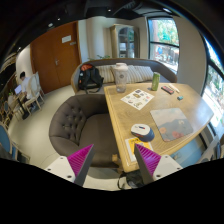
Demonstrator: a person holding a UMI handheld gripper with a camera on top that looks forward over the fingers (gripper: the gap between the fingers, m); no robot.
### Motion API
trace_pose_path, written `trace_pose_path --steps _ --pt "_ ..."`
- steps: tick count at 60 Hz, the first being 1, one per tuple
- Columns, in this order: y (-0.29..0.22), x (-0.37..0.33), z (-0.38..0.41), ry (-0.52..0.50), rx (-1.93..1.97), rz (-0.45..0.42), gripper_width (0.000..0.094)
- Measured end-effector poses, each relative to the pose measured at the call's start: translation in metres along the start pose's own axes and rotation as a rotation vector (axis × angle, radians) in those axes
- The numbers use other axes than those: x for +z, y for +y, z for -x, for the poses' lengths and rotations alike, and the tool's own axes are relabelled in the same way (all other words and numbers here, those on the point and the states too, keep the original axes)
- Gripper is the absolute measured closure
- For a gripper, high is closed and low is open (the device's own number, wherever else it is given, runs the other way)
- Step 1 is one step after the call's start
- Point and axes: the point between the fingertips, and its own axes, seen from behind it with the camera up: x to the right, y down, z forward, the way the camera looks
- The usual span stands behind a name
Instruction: Arrange mouse
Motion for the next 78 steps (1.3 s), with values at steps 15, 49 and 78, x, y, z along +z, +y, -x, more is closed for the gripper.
trace_pose_path --steps 15,49,78 --pt "0.022 0.01 -0.025 0.013 0.012 0.026 0.011" --pt "0.02 0.127 -0.155 -0.035 -0.14 0.003 0.0115" --pt "-0.018 0.201 -0.135 -0.251 -0.262 -0.063 0.0332"
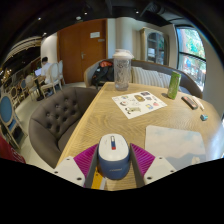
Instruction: Arrange mouse
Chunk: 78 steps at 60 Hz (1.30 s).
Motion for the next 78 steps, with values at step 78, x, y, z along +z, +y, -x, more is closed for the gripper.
trace_pose_path --steps 78 --pt "0.034 -0.047 -0.208 0.223 0.175 0.06 0.04"
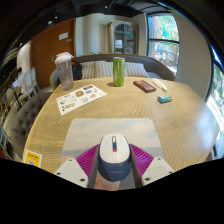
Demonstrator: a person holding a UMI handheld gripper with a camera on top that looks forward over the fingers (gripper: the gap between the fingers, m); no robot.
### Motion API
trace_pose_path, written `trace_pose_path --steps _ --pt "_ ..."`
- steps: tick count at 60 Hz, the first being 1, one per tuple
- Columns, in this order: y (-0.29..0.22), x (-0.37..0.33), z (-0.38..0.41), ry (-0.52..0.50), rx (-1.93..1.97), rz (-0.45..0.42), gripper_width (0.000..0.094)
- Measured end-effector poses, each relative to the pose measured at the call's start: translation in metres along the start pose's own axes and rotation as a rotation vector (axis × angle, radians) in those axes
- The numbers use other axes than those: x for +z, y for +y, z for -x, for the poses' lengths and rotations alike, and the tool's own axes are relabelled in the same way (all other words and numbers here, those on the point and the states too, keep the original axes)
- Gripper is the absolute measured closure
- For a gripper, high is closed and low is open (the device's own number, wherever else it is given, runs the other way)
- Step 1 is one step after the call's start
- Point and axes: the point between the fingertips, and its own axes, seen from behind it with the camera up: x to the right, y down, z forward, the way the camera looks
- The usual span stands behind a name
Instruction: Arrange mouse
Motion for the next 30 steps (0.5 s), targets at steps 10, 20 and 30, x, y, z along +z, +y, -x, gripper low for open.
trace_pose_path --steps 10,20,30 --pt "0.001 -0.026 -0.019 0.163 -0.013 0.115 0.0092" --pt "-0.009 -0.084 0.013 0.239 0.01 0.106 0.009" --pt "0.012 -0.138 0.075 0.254 0.105 0.106 0.0087"
